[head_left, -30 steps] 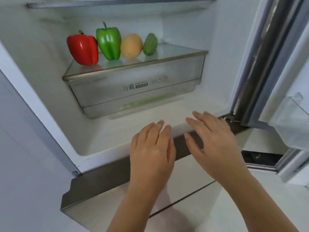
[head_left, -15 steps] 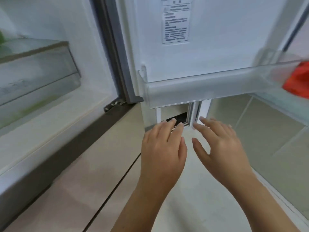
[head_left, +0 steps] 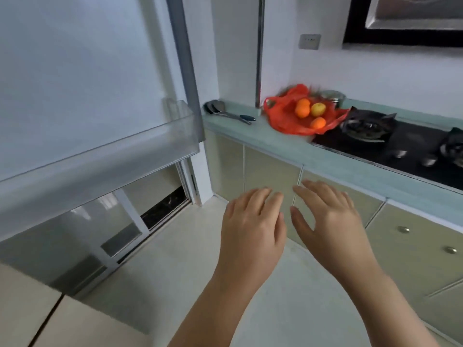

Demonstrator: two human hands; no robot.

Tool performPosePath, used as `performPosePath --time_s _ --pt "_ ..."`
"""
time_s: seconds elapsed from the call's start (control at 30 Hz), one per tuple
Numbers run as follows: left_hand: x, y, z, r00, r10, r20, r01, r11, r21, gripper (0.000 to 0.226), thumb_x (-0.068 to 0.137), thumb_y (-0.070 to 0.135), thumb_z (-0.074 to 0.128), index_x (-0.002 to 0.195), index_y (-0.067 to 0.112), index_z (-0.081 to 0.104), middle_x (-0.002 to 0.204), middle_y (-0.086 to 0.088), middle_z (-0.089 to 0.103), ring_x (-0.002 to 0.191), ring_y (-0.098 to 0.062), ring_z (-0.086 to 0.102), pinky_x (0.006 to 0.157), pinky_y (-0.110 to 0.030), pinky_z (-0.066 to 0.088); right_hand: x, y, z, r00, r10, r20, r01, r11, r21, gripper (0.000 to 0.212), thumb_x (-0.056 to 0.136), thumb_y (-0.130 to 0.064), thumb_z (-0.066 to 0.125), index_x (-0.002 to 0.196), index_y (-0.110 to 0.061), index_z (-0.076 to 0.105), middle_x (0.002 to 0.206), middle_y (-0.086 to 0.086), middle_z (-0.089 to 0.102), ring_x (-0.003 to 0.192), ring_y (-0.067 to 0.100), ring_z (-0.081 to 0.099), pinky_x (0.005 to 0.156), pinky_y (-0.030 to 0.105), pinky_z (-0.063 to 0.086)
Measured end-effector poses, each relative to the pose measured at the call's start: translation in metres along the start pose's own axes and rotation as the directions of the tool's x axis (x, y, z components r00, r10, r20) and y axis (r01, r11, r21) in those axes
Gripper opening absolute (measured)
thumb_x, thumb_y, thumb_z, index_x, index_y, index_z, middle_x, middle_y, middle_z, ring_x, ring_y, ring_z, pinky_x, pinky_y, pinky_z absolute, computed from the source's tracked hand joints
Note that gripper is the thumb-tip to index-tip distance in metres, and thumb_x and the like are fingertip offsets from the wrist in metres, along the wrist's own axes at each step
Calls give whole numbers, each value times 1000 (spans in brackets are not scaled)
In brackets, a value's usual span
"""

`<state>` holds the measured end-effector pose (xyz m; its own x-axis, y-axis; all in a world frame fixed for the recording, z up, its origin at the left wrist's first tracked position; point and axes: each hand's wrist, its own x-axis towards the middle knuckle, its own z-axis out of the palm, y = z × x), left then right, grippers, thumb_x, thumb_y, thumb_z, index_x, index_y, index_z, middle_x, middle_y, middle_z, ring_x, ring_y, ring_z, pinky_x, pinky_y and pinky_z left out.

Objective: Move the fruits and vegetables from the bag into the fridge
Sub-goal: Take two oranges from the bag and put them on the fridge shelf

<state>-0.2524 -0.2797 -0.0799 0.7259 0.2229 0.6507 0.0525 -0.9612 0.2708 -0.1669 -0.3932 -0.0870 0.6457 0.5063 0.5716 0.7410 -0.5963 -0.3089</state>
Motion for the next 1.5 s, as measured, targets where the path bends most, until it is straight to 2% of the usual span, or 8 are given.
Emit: performPosePath --time_s 0.23,0.33,0.53,0.73,1.0,1.2,1.37,1.5 --pt "69 53 102 997 72 36 -68 992 -110 30 83 15 49 107 8 65 104 -8 66 98 -26 61 82 -37 49 25 128 -15 990 134 -43 -138 985 -103 32 81 -20 63 109 -6 63 117 15 63 113 38 55 91 56 42" --pt "91 58 135 996 78 47 -71 989 -129 31 81 16 49 107 9 65 103 -7 66 96 -26 61 81 -36 49 38 162 -11 987 153 -42 -157 982 -107 33 80 -23 58 108 -8 64 116 14 64 112 37 56 90 55 43" --pt "144 40 201 991 94 98 -78 984 -160 32 82 18 45 105 9 65 104 -7 66 97 -25 61 81 -36 50 76 214 20 969 248 -11 -248 964 -101 36 80 -26 54 111 -10 63 117 11 63 114 35 55 91 58 43" --pt "226 -5 273 974 192 116 -172 972 -163 33 83 18 46 107 6 64 111 -12 64 102 -29 60 84 -40 49 151 262 67 959 284 8 -278 945 -172 33 79 -16 68 110 -5 63 116 15 63 111 38 56 90 59 43" --pt "330 -57 354 971 173 167 -137 969 -206 37 81 22 43 106 5 64 106 -11 65 98 -28 61 80 -39 49 264 304 121 943 333 1 -327 925 -192 41 74 -15 74 112 -5 62 115 16 64 111 37 57 89 61 40" --pt "369 -87 409 962 148 228 -94 968 -233 36 81 22 42 108 7 62 109 -10 63 101 -28 59 80 -39 49 309 353 161 912 393 121 -367 911 -190 44 79 -20 68 119 -7 58 121 14 61 116 34 53 95 58 37" --pt "409 -120 464 966 73 247 -3 962 -273 33 82 21 46 103 5 66 113 -12 63 101 -29 60 84 -35 47 363 403 205 904 375 206 -357 926 -121 47 80 -23 66 124 -9 54 124 12 59 117 33 52 95 57 40" --pt "441 -145 503 952 -2 307 78 969 -233 38 83 26 44 107 6 66 116 -11 62 105 -28 58 88 -35 46 395 443 238 888 356 292 -346 934 -86 49 82 -26 63 127 -10 51 127 11 56 121 31 48 99 56 37"
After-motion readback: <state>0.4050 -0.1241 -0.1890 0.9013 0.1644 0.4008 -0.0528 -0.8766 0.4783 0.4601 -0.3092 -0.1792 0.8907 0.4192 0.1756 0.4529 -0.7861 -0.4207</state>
